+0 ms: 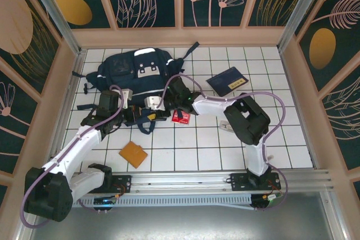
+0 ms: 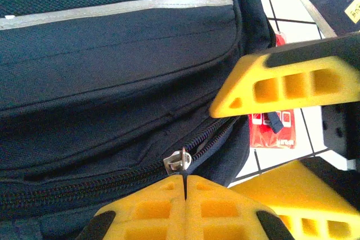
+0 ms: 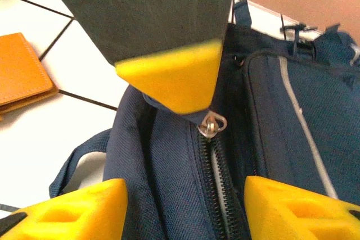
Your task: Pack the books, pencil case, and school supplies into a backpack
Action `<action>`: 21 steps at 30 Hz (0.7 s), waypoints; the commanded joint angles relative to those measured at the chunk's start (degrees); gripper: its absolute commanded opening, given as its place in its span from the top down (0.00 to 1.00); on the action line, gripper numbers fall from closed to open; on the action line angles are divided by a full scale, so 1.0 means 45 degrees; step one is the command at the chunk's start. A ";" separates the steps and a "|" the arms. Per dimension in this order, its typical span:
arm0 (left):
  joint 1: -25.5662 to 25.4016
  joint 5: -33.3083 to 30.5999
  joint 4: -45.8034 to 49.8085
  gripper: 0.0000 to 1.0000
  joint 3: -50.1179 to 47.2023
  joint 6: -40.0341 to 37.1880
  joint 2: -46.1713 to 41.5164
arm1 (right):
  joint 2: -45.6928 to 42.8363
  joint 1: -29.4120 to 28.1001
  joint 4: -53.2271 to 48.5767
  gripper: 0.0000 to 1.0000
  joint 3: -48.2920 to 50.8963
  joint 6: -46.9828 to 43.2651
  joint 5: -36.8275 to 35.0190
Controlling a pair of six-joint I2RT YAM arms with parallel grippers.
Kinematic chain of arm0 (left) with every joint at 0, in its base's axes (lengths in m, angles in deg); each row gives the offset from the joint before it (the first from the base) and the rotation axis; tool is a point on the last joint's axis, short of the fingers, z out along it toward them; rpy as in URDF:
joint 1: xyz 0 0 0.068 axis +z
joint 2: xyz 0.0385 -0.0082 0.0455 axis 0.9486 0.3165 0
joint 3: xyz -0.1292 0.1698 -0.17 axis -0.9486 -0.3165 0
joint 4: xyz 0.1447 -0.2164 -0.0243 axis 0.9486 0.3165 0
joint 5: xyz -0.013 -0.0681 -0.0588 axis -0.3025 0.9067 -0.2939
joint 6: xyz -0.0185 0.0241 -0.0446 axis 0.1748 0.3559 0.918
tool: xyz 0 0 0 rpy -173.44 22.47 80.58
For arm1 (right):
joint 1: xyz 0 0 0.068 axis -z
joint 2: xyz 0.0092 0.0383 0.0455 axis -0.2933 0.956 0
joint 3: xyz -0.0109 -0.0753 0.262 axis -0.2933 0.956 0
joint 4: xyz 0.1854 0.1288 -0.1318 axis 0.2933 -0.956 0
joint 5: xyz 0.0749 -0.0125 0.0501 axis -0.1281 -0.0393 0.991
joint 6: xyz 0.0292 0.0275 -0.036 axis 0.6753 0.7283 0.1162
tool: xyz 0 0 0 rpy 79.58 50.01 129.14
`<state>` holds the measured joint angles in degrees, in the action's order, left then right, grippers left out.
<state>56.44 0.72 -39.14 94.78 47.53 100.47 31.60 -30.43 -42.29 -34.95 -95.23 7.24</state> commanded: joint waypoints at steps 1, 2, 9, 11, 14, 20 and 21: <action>0.0014 -0.0879 -0.0824 1.00 0.0142 0.0087 -0.0564 | 0.0694 0.0201 0.0081 0.54 -0.0142 0.0304 -0.1223; 0.0024 -0.1360 -0.0725 1.00 0.0090 -0.0039 -0.0755 | 0.0622 0.0220 -0.0146 0.65 -0.0060 -0.0054 -0.1242; 0.0058 -0.4310 -0.0837 1.00 -0.0882 -0.0821 -0.1730 | -0.0530 0.0511 -0.1723 1.00 0.0294 -0.2113 -0.0899; 0.0053 -0.3630 -0.1275 1.00 -0.1063 -0.1028 -0.1710 | -0.0798 0.0673 -0.2104 1.00 0.0149 -0.2436 -0.1041; 0.0045 0.0690 -0.2582 0.56 -0.1249 -0.0921 -0.1104 | -0.1066 0.0928 -0.2320 1.00 -0.0024 -0.2568 -0.0498; -0.0165 0.3979 -0.3985 0.50 -0.1528 0.1571 0.0044 | -0.1028 0.0984 -0.1977 1.00 -0.0195 -0.2415 0.0106; -0.0232 0.4045 -0.4035 0.50 -0.1541 0.1774 -0.0015 | -0.1016 0.0970 -0.1860 1.00 -0.0159 -0.2364 0.0172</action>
<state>56.09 9.57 -52.12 88.40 50.31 100.65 28.74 -25.99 -50.64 -34.60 -105.03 5.36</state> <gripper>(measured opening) 0.500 0.049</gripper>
